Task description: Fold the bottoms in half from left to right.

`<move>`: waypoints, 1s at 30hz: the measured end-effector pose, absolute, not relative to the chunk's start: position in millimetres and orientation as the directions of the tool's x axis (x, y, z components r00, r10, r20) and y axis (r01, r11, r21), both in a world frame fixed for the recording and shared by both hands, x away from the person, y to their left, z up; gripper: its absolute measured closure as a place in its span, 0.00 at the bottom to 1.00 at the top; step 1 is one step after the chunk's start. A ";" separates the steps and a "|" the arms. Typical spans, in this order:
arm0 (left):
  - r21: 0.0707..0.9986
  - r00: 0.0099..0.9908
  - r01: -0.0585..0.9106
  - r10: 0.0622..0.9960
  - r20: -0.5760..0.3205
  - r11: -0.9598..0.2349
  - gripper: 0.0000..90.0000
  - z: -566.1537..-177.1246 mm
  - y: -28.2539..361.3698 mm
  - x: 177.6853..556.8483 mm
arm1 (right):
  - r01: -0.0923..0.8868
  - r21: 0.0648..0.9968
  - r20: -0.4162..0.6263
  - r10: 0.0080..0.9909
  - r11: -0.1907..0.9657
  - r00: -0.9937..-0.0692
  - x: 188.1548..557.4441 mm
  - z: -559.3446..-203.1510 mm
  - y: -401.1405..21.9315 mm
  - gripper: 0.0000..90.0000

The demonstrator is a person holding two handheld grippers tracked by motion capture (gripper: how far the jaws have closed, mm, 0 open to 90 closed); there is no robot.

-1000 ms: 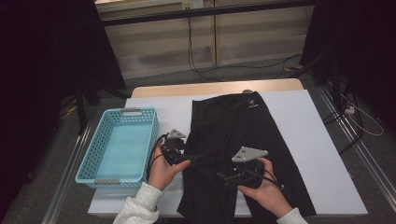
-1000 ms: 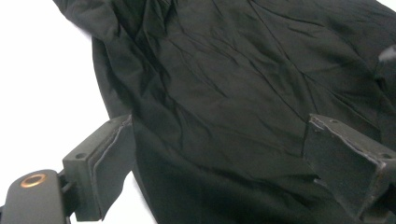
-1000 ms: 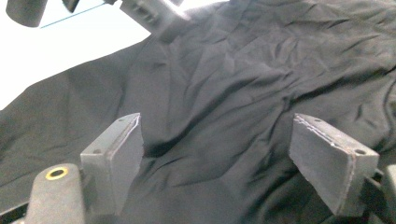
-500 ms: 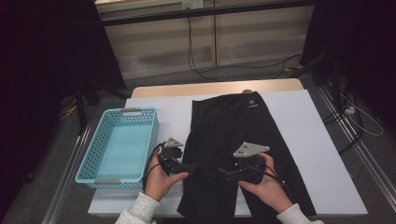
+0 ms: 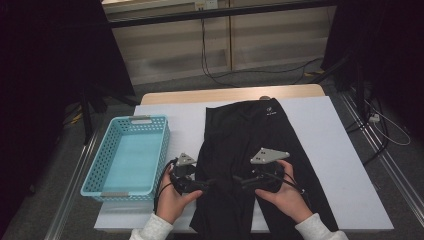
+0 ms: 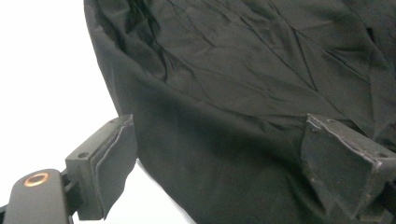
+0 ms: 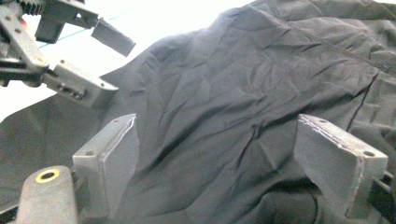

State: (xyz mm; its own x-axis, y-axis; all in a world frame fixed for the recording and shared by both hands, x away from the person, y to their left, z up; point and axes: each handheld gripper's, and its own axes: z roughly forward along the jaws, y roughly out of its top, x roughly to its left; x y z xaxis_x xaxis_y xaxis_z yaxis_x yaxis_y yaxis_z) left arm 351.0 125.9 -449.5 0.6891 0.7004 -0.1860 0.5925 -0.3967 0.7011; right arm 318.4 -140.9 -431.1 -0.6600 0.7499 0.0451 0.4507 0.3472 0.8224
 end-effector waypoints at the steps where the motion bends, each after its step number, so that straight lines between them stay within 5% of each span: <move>1: 0.701 0.689 0.593 0.700 -0.186 -0.397 0.14 -449.5 125.9 351.0 | 0.451 0.822 0.045 0.750 0.347 -0.660 318.4 -431.1 -140.9 0.16; 15: 0.692 0.678 0.574 0.728 -0.101 -0.438 0.15 -460.2 122.2 346.6 | 0.447 0.824 0.059 0.733 0.348 -0.678 321.6 -431.5 -137.0 0.16; 19: 0.699 0.661 0.573 0.746 -0.085 -0.428 0.28 -459.1 120.6 343.2 | 0.450 0.824 0.059 0.738 0.344 -0.672 322.3 -431.7 -139.1 0.16; 30: 0.667 0.616 0.660 0.757 -0.217 -0.346 0.89 -456.0 122.3 346.9 | 0.454 0.824 0.057 0.747 0.340 -0.663 323.5 -432.0 -143.1 0.16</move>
State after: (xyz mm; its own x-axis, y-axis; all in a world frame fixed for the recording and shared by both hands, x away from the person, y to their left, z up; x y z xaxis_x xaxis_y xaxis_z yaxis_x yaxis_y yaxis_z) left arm 346.9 122.3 -456.0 0.6162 0.7572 -0.2167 0.6600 -0.3463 0.6667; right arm 323.5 -143.1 -432.0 -0.6625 0.7468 0.0571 0.4540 0.3398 0.8236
